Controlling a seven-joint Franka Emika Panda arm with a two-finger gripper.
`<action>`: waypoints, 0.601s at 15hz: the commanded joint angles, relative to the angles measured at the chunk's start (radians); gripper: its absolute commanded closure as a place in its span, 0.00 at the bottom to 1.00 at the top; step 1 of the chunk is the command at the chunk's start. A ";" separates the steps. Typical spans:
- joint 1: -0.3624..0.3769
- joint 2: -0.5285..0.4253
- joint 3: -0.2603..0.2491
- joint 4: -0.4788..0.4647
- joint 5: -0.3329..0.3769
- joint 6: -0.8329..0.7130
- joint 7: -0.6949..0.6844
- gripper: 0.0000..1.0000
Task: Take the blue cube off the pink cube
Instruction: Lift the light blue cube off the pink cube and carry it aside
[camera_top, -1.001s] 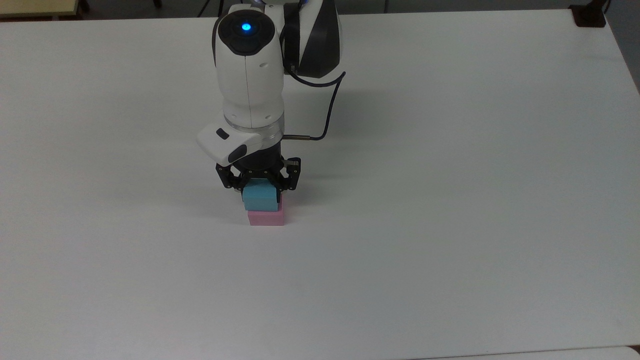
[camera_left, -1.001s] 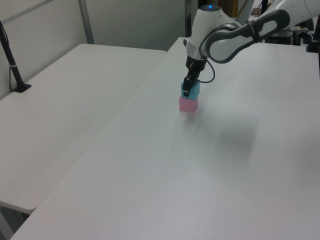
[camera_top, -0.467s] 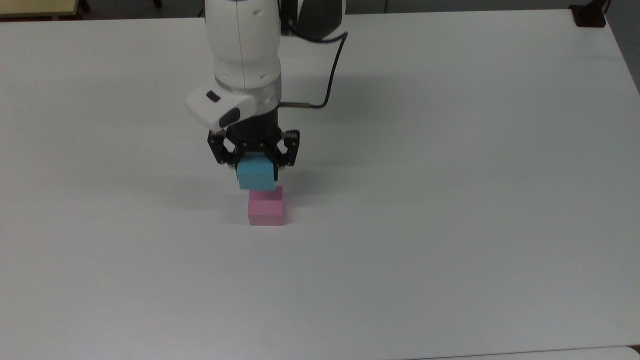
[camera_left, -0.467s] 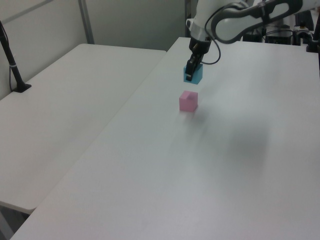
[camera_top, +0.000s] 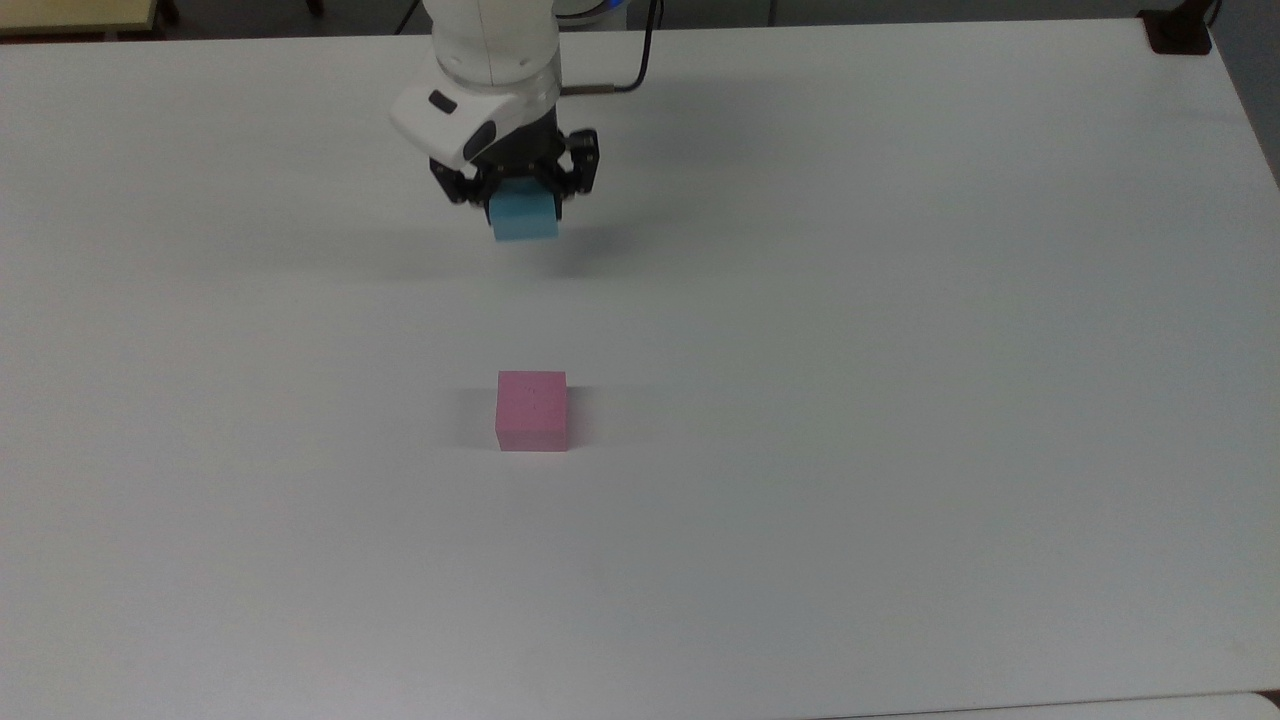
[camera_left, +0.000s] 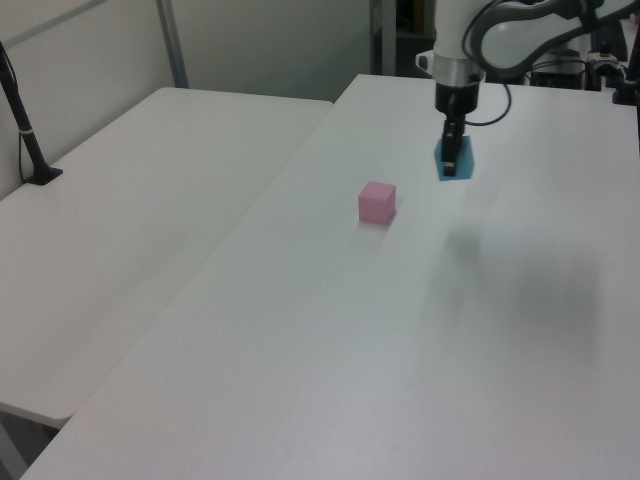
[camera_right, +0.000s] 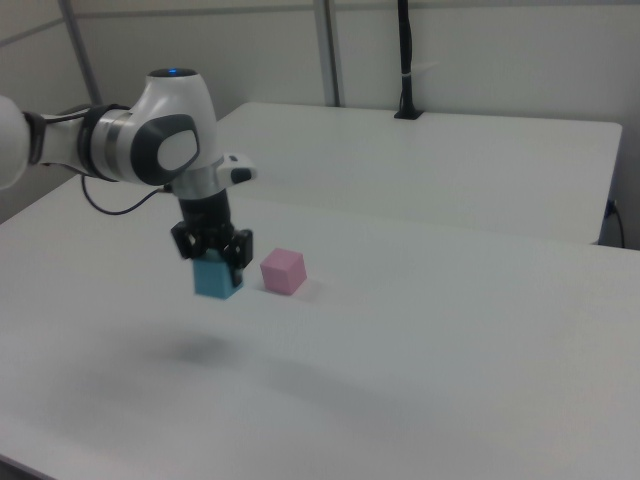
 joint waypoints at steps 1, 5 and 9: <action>-0.002 -0.116 -0.004 -0.133 -0.005 -0.139 -0.083 0.64; 0.002 -0.057 -0.004 -0.143 0.008 -0.132 -0.070 0.57; 0.008 0.017 -0.004 -0.143 0.008 -0.089 -0.072 0.55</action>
